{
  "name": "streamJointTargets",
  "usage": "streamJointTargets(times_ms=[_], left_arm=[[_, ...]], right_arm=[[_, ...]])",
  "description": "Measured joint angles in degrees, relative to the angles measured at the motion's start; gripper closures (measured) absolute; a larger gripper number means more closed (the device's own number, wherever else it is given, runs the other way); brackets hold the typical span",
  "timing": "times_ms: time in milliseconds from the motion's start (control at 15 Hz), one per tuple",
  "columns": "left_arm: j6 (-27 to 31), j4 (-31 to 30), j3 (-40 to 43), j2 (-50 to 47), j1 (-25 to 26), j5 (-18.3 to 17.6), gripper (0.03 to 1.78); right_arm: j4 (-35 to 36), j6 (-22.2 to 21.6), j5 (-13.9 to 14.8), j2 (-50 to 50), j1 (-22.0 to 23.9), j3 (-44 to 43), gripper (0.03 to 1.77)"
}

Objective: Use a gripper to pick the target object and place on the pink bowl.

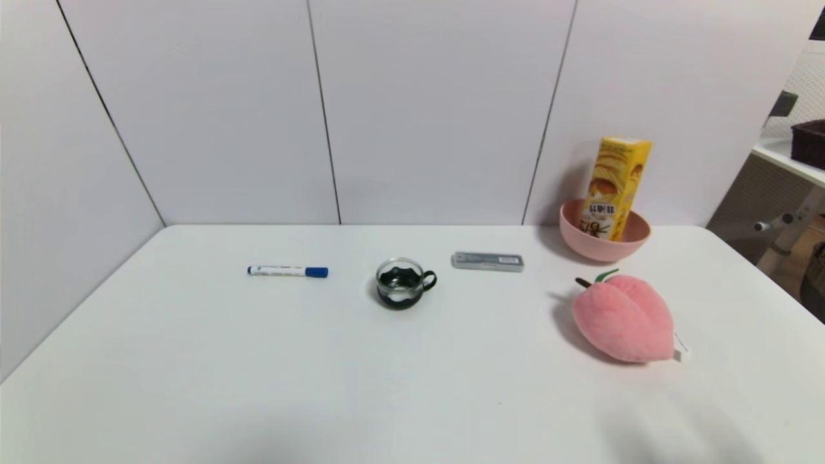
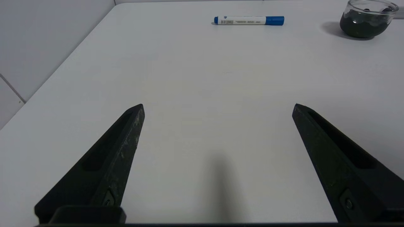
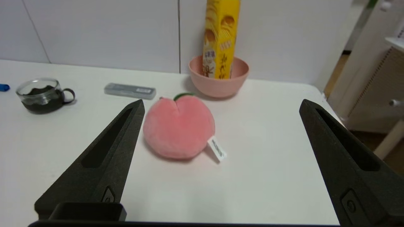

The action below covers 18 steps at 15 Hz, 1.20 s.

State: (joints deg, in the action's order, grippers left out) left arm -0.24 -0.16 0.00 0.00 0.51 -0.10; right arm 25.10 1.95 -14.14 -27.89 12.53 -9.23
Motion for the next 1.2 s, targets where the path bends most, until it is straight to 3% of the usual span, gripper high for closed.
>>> streamJointTargets(times_ms=[133,200,667,1000,1200], left_arm=[[0.0,0.0,0.0,0.0,0.0,0.0,0.12],[0.0,0.0,0.0,0.0,0.0,0.0,0.12],[0.0,0.0,0.0,0.0,0.0,0.0,0.12],[0.0,0.0,0.0,0.0,0.0,0.0,0.12],[0.0,0.0,0.0,0.0,0.0,0.0,0.12]], right_arm=[[-1.8,0.0,6.3,4.1,-3.8,2.8,0.11],[-1.8,0.1,8.0,6.1,-5.2,4.5,0.11],[-8.6,0.6,10.7,12.8,-10.0,9.1,0.11],[-21.3,1.1,12.9,20.9,-11.9,9.2,0.11],[-24.7,-1.7,13.5,25.9,-12.3,9.2,0.11]])
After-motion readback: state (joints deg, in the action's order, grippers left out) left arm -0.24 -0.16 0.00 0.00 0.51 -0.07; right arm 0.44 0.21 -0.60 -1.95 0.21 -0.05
